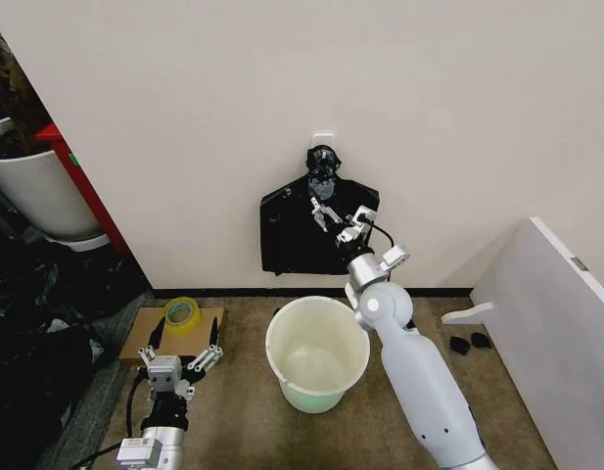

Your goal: Place the garbage bag over the trash bin.

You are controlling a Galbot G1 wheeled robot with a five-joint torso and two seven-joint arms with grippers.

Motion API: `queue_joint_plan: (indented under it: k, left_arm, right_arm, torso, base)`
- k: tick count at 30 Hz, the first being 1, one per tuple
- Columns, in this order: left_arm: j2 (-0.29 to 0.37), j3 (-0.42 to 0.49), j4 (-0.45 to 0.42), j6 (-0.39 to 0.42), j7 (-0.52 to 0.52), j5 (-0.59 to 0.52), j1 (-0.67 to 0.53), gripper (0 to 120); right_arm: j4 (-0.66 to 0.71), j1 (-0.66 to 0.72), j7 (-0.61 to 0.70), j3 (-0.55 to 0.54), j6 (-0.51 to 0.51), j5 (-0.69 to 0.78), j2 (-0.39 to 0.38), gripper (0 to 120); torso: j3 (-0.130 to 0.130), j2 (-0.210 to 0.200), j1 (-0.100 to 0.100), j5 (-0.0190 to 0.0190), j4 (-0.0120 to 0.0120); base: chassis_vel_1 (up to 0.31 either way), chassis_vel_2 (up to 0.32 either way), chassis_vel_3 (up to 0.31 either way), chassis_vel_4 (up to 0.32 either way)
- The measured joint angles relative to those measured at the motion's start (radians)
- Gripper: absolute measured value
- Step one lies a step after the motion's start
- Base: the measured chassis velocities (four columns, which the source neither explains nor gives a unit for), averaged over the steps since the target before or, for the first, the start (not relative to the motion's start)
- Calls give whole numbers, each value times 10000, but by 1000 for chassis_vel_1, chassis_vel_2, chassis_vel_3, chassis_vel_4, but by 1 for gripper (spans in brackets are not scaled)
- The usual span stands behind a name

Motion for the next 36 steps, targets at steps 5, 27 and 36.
queue_joint_plan:
  k: [5, 27, 36]
  left_arm:
    - [11, -13, -49, 0, -13, -9, 4, 100]
    - [35, 1, -66, -19, -115, -82, -46, 100]
    - [18, 111, -10, -25, -122, -85, -122, 100]
  right_arm:
    - [-5, 0, 17, 6, 0, 14, 5, 64]
    - [377, -348, 234, 45, 18, -172, -68, 0]
    - [1649, -1953, 64, 11, 124, -1323, -644, 0]
  torso:
    - [0, 0, 0, 1, -1]
    - [0, 0, 0, 1, 0]
    - [-2, 1, -2, 1, -1]
  base:
    - [0, 0, 0, 0]
    - [0, 0, 0, 0]
    - [0, 0, 0, 0]
